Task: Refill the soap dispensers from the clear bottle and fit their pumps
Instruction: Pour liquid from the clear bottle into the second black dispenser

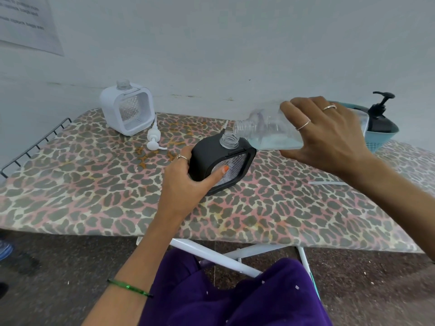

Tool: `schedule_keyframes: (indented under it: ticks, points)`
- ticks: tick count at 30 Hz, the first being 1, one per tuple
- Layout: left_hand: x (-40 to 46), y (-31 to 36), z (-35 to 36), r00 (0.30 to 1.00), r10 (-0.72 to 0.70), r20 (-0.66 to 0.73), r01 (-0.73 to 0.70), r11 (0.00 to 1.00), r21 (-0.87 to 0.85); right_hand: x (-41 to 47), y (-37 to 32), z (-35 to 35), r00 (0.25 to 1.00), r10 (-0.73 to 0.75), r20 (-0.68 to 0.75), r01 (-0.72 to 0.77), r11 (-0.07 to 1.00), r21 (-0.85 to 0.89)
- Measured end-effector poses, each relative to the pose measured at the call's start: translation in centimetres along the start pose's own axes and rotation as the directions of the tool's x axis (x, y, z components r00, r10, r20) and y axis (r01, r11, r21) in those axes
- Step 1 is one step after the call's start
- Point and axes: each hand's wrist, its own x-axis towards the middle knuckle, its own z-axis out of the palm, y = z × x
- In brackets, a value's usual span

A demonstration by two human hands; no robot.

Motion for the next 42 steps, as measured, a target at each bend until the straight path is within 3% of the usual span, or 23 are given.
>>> schedule_keyframes:
  ticks: [42]
  points:
    - [0.11, -0.29, 0.15, 0.999, 0.033, -0.020, -0.033, 0.999, 0.016, 0.63, 0.37, -0.18, 0.998, -0.062, -0.026, 0.061, 0.998, -0.018]
